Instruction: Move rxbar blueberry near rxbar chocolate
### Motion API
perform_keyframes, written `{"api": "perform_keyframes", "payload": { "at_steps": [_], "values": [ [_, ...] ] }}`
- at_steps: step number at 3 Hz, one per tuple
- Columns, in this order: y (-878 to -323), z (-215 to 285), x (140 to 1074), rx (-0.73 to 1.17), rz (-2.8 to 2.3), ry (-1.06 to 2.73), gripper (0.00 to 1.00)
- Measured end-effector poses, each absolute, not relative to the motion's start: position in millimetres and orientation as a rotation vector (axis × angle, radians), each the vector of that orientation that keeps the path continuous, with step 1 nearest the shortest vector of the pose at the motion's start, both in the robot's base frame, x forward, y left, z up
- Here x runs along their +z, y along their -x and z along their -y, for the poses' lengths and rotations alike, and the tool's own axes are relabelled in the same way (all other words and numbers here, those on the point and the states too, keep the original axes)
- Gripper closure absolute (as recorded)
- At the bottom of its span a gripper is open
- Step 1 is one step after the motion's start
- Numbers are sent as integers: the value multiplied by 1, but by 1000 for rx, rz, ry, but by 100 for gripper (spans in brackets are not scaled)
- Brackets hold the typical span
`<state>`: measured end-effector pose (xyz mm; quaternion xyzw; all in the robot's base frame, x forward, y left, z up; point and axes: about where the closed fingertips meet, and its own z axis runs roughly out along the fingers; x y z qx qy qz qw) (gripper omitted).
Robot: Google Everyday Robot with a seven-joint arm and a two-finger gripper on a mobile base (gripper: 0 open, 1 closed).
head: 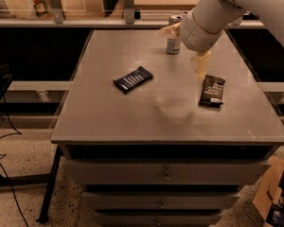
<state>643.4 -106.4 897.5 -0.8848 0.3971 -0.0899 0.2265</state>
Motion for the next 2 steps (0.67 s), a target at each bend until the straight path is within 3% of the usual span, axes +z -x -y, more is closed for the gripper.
{"api": "perform_keyframes", "payload": {
  "at_steps": [2],
  "values": [
    [-638, 104, 896, -244, -1065, 2436, 0]
  ]
}}
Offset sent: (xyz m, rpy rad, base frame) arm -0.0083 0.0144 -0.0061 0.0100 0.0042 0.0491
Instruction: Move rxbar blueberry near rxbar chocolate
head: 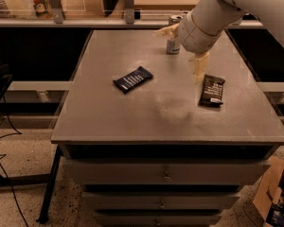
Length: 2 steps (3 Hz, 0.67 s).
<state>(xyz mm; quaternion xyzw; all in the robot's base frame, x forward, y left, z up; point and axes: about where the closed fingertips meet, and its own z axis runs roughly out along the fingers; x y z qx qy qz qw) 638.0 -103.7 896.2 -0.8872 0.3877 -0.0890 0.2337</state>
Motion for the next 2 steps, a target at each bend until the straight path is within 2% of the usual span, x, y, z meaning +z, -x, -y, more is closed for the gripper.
{"api": "perform_keyframes", "payload": {
  "at_steps": [2],
  "values": [
    [-645, 70, 878, -195, -997, 2485, 0]
  ]
}}
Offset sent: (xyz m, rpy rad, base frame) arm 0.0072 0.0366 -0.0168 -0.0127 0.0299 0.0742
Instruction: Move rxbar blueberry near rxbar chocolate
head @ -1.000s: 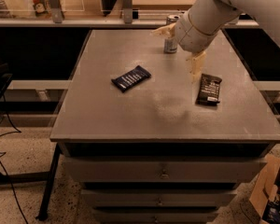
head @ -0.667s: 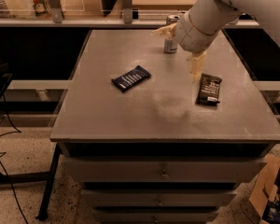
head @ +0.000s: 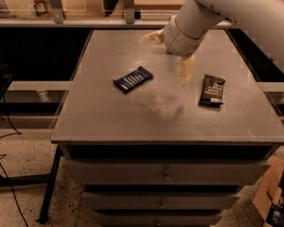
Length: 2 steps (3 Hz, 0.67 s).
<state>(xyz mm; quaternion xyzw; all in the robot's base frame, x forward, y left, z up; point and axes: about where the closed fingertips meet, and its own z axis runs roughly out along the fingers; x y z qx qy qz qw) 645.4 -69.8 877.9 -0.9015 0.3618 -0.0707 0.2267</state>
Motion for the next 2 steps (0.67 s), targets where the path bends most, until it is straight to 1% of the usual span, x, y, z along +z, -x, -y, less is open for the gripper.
{"api": "perform_keyframes", "payload": {
  "at_steps": [1, 2],
  "values": [
    [-646, 69, 878, -194, -996, 2485, 0],
    [-657, 57, 866, -183, -978, 2469, 0]
  ]
}}
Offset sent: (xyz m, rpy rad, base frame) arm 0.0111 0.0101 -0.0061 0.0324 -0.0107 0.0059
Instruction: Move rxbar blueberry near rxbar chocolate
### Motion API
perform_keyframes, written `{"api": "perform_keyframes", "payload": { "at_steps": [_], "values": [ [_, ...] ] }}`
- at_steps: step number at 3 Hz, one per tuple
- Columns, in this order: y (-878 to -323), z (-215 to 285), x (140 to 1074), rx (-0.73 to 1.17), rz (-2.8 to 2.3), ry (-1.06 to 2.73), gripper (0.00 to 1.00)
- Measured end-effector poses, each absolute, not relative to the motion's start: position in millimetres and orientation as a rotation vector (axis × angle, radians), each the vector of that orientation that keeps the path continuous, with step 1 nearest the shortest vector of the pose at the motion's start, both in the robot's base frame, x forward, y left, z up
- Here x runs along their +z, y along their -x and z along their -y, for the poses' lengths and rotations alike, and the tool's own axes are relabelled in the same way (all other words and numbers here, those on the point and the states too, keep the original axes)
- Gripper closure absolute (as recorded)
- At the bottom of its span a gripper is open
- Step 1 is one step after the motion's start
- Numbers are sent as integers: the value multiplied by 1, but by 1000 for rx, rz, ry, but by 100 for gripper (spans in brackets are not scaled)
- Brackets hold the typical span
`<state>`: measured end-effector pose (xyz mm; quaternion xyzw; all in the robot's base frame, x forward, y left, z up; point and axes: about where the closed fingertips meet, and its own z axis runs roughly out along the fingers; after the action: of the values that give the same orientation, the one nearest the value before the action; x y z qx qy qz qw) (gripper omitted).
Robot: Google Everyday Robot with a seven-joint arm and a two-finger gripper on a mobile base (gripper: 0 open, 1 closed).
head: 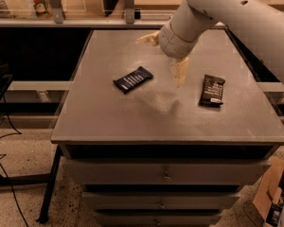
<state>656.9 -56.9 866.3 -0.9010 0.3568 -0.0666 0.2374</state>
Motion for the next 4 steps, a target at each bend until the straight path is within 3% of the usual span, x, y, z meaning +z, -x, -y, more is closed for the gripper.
{"api": "perform_keyframes", "payload": {
  "at_steps": [4],
  "values": [
    [-660, 33, 861, -194, -964, 2453, 0]
  ]
}}
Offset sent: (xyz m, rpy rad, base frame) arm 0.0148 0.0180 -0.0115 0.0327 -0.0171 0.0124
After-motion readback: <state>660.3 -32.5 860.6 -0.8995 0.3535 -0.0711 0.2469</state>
